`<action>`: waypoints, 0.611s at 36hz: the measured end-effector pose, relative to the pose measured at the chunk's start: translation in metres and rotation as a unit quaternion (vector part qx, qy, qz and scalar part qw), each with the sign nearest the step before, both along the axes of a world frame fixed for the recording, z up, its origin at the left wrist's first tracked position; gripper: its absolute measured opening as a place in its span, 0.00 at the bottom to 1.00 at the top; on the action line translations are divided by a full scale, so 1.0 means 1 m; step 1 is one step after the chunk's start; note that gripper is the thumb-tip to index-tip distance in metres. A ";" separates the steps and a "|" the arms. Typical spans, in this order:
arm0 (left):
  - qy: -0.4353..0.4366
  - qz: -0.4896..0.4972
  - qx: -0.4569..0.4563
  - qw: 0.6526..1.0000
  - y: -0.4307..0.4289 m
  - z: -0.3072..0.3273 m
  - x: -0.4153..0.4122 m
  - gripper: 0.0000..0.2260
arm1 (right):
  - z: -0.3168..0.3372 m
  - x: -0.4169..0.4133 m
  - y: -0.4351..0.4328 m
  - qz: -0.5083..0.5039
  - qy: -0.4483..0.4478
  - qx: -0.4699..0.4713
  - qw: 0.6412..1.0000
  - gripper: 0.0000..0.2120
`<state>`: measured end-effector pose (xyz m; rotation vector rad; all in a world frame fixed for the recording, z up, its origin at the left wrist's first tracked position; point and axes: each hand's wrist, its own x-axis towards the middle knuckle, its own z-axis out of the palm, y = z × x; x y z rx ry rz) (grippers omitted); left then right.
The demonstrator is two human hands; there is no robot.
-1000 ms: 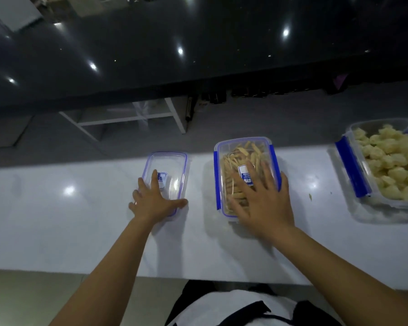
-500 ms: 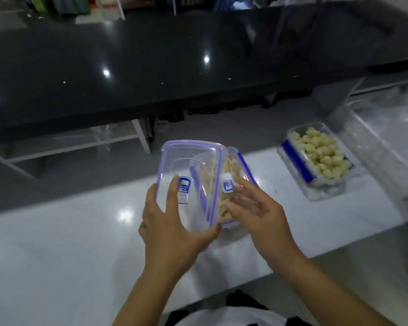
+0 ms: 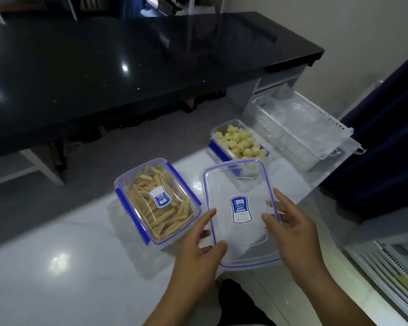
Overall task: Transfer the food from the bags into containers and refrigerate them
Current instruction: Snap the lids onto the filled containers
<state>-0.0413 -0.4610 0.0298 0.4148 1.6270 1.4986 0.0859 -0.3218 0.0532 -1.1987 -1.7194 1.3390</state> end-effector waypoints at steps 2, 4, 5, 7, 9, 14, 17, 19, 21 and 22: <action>0.012 0.002 -0.007 1.000 0.016 -0.005 0.001 0.24 | -0.011 0.003 0.022 0.007 -0.024 0.023 0.999 0.26; 0.036 0.018 -0.015 0.999 0.035 -0.009 0.003 0.24 | -0.022 0.002 0.045 0.036 -0.042 0.036 0.998 0.25; 0.049 0.030 -0.022 0.998 0.046 -0.012 0.004 0.24 | -0.027 0.000 0.058 0.055 -0.048 0.041 0.996 0.26; 0.067 0.058 -0.032 0.996 0.070 -0.016 0.006 0.23 | -0.034 -0.004 0.085 0.097 -0.065 0.052 0.992 0.28; 0.073 0.093 -0.040 0.992 0.096 -0.018 0.007 0.24 | -0.040 -0.009 0.116 0.137 -0.075 0.056 0.986 0.29; 0.064 0.176 -0.052 0.981 0.156 -0.022 0.001 0.28 | -0.050 -0.023 0.193 0.223 -0.068 0.039 0.972 0.28; 0.071 0.192 -0.055 0.977 0.190 -0.021 -0.006 0.29 | -0.048 -0.041 0.234 0.258 -0.069 0.048 0.962 0.28; 0.069 0.213 -0.058 0.973 0.208 -0.022 -0.011 0.28 | -0.048 -0.057 0.258 0.283 -0.096 0.079 0.951 0.28; 0.078 0.220 -0.071 0.970 0.225 -0.021 -0.017 0.27 | -0.047 -0.074 0.276 0.310 -0.136 0.094 0.936 0.29; 0.083 0.221 -0.075 0.969 0.234 -0.020 -0.020 0.26 | -0.048 -0.081 0.282 0.314 -0.150 0.094 0.933 0.29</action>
